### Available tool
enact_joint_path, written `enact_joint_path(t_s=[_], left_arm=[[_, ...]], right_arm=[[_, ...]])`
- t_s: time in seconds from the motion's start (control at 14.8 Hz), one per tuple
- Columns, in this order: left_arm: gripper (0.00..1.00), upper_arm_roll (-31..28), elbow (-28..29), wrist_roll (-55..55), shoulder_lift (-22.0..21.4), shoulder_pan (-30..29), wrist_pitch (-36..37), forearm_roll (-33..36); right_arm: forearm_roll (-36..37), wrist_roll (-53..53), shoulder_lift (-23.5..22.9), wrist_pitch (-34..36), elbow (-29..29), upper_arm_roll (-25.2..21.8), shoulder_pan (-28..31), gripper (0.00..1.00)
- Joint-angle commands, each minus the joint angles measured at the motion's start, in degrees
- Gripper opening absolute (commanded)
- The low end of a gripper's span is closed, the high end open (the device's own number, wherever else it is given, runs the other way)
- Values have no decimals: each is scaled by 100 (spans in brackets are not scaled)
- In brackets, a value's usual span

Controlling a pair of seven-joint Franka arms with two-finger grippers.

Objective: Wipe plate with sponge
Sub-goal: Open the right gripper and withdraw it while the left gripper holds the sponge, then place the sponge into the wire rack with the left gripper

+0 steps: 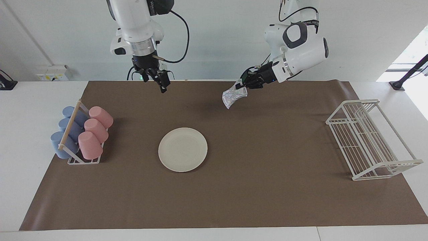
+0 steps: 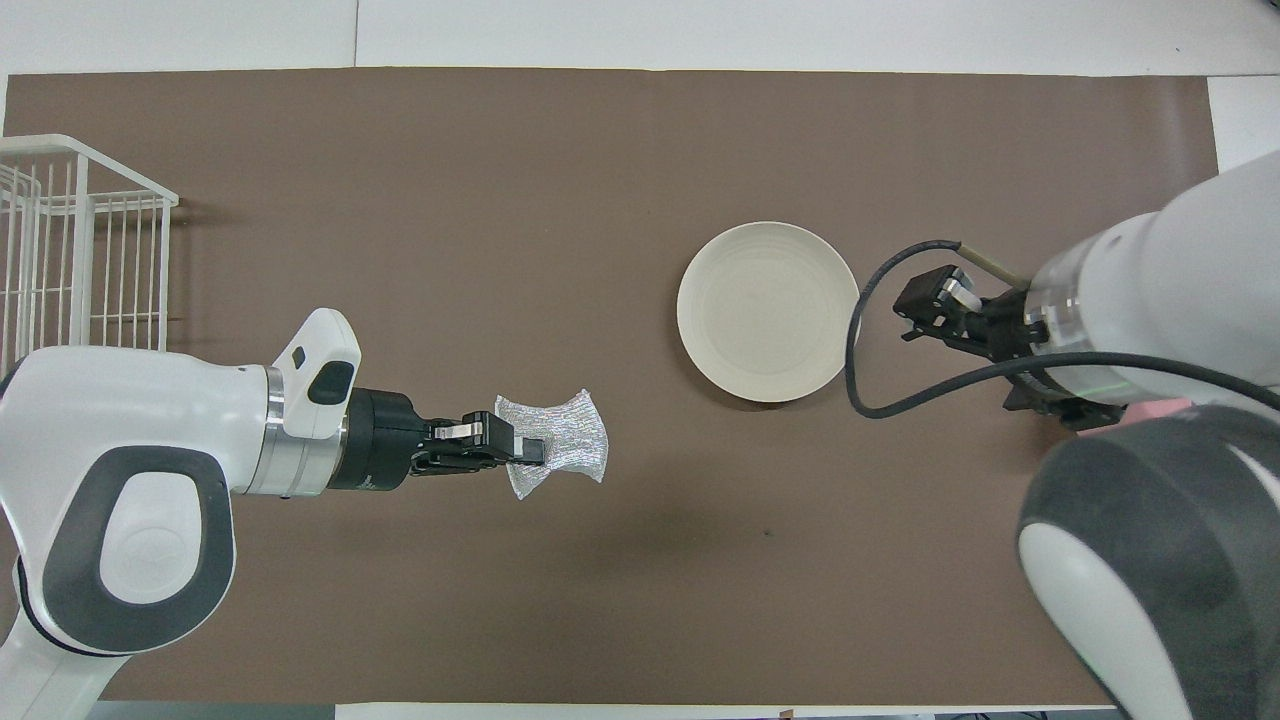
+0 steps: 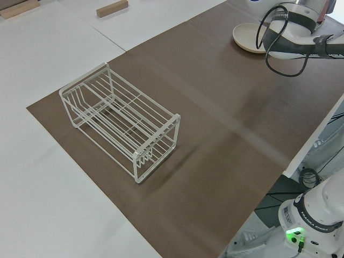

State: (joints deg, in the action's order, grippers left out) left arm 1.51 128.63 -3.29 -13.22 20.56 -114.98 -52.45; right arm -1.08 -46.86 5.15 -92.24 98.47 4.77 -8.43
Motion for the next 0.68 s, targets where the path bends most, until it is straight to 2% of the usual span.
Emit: enact_joint_path(t_s=[0.0, 0.27, 0.47, 0.61], left_arm=[[0, -1, -548, -898, 310, 10, 2, 1250], [0, -10, -1436, -2016, 732, -8, 607, 3254], [0, -36, -1534, -2193, 750, -43, 977, 4442], [0, -28, -1604, -2193, 750, -96, 1275, 5189]], right_arm=[[-15, 1482, 109, 136, 120, 68, 604, 100], [-15, 2882, 83, 136, 94, 59, 1141, 100], [-15, 4041, -119, 153, -222, 50, 1318, 100], [-7, 4194, -259, 206, -423, -54, 1187, 100]])
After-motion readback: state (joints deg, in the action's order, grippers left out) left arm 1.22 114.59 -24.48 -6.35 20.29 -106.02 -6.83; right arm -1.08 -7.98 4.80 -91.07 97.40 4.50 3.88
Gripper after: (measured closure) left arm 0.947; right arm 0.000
